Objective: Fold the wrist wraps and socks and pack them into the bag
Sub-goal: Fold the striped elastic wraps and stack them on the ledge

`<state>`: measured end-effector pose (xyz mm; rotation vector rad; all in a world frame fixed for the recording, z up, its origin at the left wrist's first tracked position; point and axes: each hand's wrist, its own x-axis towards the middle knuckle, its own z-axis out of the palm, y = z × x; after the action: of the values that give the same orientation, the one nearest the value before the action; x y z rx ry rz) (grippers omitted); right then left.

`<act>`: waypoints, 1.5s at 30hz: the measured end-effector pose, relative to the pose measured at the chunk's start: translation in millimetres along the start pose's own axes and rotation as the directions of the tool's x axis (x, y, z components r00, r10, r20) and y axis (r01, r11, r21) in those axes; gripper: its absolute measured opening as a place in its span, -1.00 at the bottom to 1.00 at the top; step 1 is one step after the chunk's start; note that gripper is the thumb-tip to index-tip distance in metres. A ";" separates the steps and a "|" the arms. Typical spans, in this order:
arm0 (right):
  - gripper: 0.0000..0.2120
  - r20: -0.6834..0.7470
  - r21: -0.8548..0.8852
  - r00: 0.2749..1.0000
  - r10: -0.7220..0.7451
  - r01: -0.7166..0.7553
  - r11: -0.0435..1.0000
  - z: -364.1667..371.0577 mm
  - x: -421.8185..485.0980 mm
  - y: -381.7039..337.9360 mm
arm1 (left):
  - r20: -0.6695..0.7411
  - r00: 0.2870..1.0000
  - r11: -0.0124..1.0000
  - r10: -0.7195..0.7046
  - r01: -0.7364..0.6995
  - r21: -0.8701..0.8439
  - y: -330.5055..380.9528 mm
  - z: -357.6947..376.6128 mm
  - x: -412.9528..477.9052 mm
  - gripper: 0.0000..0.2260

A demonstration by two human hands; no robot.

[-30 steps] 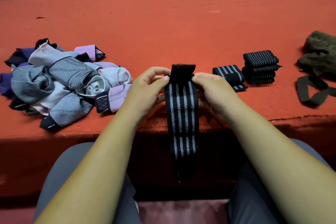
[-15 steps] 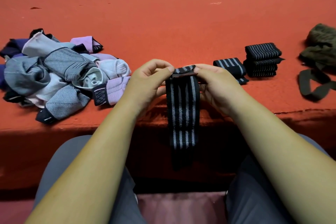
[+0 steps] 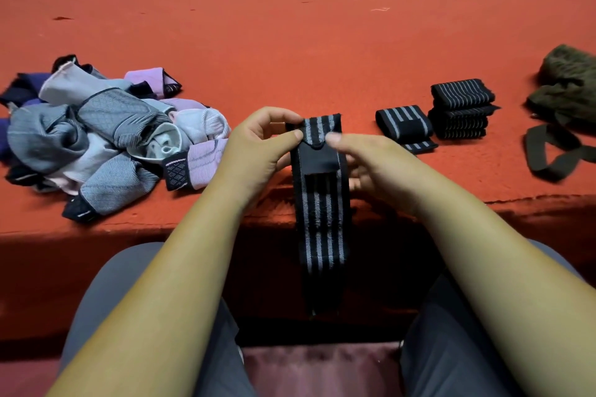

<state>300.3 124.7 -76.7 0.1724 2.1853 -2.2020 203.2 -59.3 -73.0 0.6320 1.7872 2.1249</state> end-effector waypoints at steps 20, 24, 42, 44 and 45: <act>-0.85 -0.172 -0.188 0.982 -0.074 0.041 0.981 3.6 9.4 18.9 | 0.020 0.997 0.987 -0.074 0.070 0.143 -10.1 -7.1 5.5 -0.73; -0.81 -0.206 -0.134 0.978 -0.025 -0.003 0.991 2.3 13.9 19.2 | -0.099 0.995 0.994 0.003 0.008 0.113 -10.8 -8.9 14.5 -0.73; -0.79 -0.204 0.102 0.978 0.051 -0.030 0.994 -2.1 20.2 19.0 | 0.066 0.995 0.936 -0.076 0.048 0.349 -5.6 -22.3 -3.8 -0.69; -0.80 -0.204 0.096 0.978 0.045 -0.026 0.995 -1.4 19.0 18.6 | 0.092 0.992 0.949 -0.081 0.049 0.311 -6.7 -24.6 -5.2 -0.81; -0.80 -0.205 0.091 0.978 0.042 -0.024 0.996 -0.8 18.4 18.0 | 0.093 0.994 0.937 -0.064 0.027 0.347 -8.3 -26.6 -5.0 -0.81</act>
<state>283.9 126.3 -96.5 0.4575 2.1637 -2.3608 193.6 -82.9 -85.5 0.7601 2.1126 1.7248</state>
